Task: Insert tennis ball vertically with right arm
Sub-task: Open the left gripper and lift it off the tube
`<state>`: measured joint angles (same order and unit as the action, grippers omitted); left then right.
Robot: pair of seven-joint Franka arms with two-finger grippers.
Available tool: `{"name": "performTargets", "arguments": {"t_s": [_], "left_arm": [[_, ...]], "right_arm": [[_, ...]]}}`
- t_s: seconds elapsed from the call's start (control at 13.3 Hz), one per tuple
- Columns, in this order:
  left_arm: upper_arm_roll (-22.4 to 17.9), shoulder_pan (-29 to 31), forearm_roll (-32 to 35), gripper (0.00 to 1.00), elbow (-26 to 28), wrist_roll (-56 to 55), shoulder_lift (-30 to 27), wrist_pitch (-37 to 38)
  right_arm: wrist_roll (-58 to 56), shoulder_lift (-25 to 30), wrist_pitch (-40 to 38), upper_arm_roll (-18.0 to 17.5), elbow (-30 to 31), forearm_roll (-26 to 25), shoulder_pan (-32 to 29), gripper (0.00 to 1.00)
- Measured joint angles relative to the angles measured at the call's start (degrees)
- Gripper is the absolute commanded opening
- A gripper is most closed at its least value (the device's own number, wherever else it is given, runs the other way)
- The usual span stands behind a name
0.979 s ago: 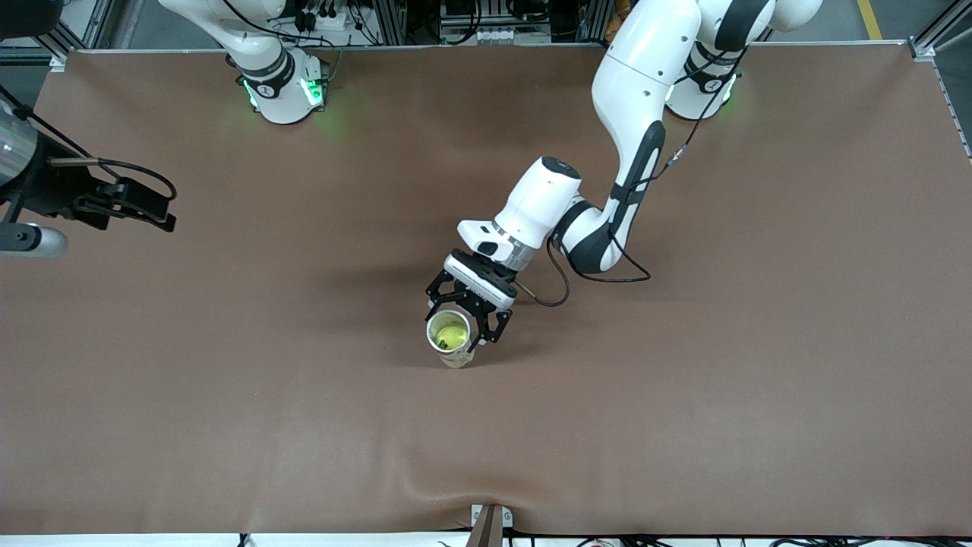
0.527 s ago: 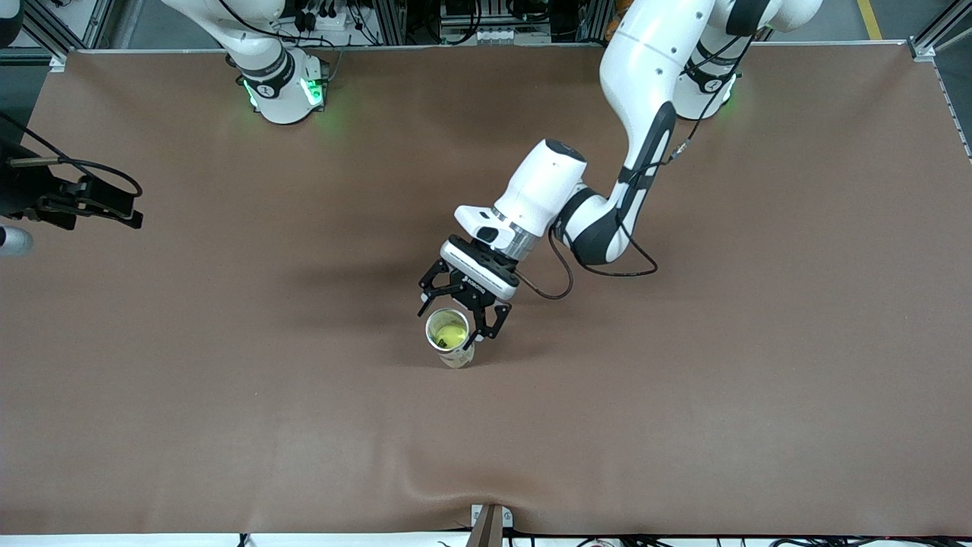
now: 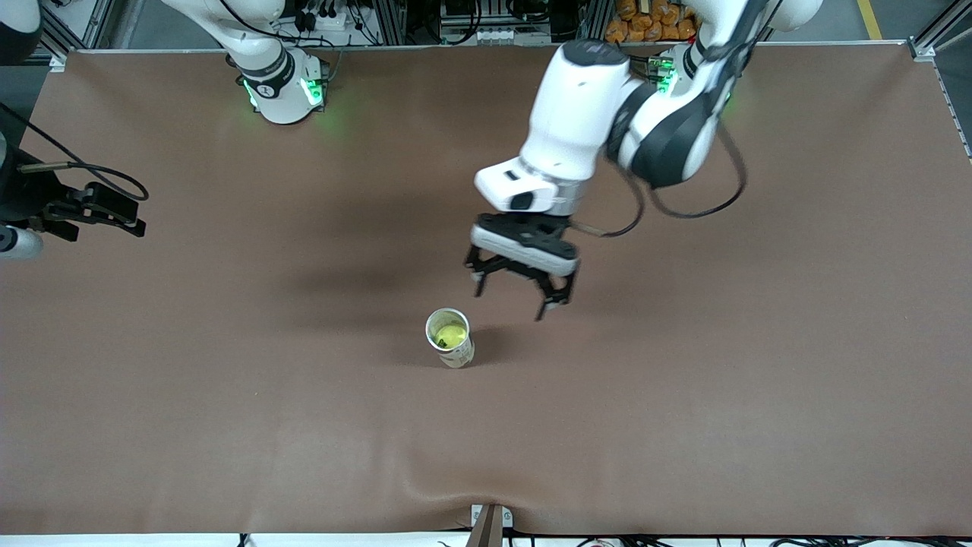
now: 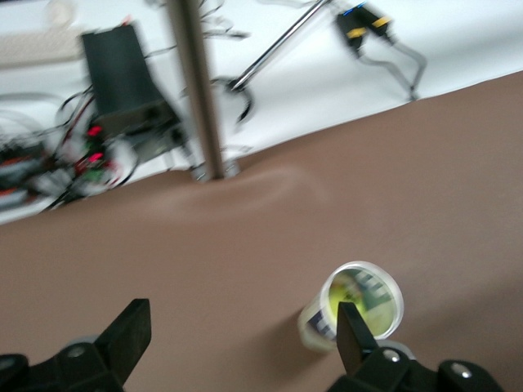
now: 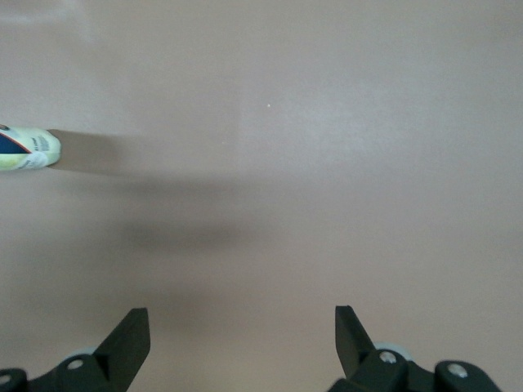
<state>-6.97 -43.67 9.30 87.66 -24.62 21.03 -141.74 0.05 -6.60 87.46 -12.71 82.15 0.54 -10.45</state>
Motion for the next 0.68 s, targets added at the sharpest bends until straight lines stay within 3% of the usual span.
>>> {"name": "performTargets", "arguments": {"t_s": [0.3,0.68], "left_arm": [[-0.3,5.9,-5.0,1.00,-0.7,4.7,-6.7,18.9],[-0.7,21.8,-11.3,1.00,-1.3,7.7,-10.4,32.3]], "right_arm": [[-2.7,2.7,0.4,13.8,3.2,0.0,11.2,1.00],[-4.4,6.4,-0.1,18.6,6.3,0.0,15.6,1.00]]}}
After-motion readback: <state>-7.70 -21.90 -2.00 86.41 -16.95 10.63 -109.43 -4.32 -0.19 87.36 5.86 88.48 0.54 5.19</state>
